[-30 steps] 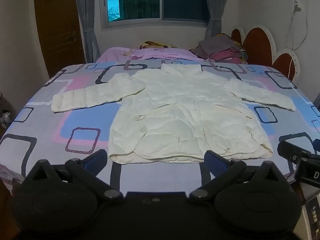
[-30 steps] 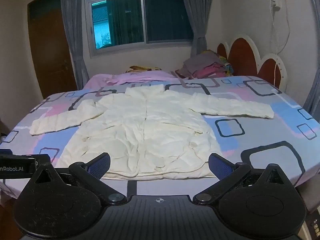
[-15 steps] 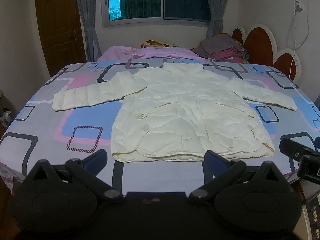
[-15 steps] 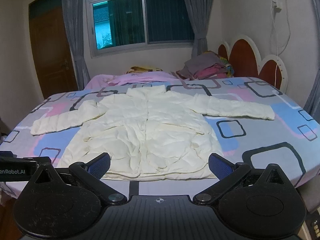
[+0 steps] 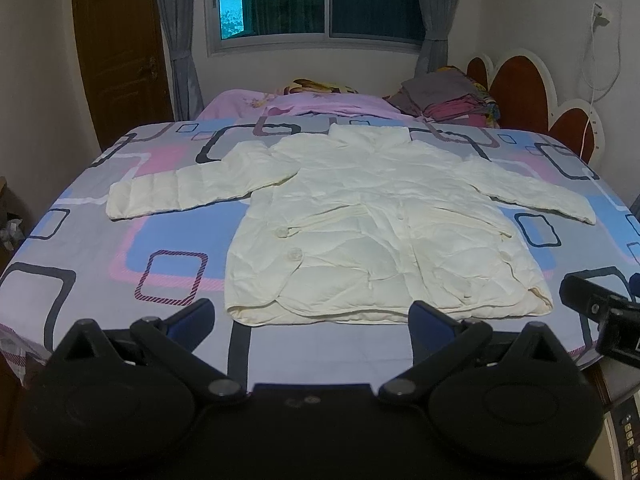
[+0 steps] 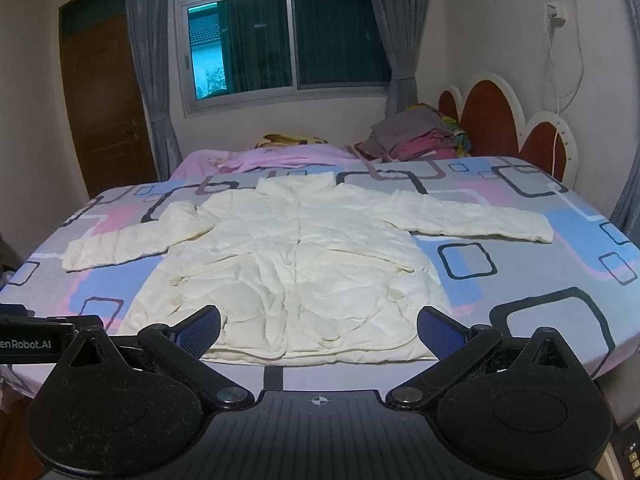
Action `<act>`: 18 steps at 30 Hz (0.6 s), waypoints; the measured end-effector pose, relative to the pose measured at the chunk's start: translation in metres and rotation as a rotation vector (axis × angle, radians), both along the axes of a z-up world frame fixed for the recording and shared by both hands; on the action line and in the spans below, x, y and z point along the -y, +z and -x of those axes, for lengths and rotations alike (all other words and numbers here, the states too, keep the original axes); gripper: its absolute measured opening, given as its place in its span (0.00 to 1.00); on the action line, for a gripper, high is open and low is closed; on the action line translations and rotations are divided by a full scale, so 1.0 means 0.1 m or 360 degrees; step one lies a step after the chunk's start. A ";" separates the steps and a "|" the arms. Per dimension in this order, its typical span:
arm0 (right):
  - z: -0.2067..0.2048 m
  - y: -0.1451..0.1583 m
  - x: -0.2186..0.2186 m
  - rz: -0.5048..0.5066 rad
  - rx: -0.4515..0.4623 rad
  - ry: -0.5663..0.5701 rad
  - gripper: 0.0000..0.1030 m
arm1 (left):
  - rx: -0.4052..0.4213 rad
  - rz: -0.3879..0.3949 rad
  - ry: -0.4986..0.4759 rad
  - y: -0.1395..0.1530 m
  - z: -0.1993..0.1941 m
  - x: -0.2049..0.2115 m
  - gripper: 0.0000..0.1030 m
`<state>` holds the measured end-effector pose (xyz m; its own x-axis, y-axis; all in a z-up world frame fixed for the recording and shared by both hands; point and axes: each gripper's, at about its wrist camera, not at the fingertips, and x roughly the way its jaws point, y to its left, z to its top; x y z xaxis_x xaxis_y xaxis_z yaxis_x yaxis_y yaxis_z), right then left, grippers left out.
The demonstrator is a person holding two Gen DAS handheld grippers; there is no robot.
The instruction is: Fold large clothes
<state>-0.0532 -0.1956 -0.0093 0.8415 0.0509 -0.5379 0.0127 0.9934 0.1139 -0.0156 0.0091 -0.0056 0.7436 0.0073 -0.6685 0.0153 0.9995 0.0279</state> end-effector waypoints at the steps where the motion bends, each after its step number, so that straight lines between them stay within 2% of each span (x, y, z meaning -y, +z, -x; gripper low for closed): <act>1: 0.01 0.00 0.00 -0.0001 0.0000 -0.0001 1.00 | 0.0000 -0.0001 0.0001 0.00 0.00 0.00 1.00; 18: -0.05 -0.03 -0.02 0.0015 -0.0009 -0.0027 1.00 | -0.0025 0.0009 -0.0002 -0.01 -0.06 -0.04 1.00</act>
